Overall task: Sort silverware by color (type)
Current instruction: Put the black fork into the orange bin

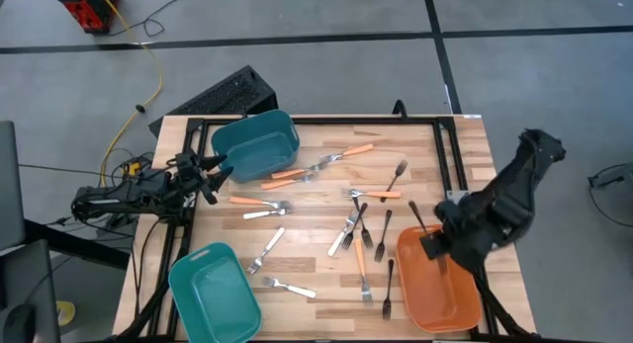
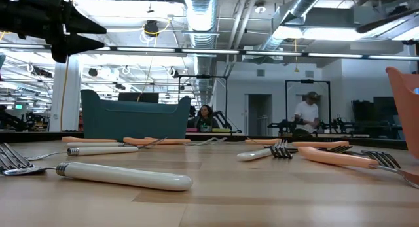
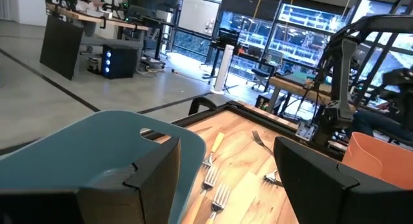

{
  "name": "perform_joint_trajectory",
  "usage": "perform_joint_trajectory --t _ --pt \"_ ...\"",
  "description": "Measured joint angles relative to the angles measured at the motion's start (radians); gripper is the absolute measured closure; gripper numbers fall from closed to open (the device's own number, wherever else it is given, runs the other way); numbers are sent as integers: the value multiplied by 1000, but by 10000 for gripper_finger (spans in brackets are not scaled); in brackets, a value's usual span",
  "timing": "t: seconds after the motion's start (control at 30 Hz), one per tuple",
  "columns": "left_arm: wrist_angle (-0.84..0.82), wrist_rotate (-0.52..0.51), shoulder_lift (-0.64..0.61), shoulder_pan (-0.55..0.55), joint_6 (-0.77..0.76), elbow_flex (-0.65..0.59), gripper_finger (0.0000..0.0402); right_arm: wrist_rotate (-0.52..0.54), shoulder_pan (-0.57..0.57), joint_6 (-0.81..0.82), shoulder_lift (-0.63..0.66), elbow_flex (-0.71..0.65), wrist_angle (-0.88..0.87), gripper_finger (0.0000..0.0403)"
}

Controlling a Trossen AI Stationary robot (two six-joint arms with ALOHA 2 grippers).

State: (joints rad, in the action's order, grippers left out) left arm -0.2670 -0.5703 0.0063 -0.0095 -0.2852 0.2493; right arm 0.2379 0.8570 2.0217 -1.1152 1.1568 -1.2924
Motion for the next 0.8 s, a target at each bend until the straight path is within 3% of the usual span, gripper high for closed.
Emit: perform_joint_trajectory --t 0.37,0.57,0.8 --pt "0 -17 0 0 -20 0 167 -1 228 226 -170 0 83 360" --pt "0 -25 0 0 -47 0 167 -13 231 228 -263 0 99 360" --pt "-1 -25 0 0 -51 0 167 -105 181 237 -360 0 152 360"
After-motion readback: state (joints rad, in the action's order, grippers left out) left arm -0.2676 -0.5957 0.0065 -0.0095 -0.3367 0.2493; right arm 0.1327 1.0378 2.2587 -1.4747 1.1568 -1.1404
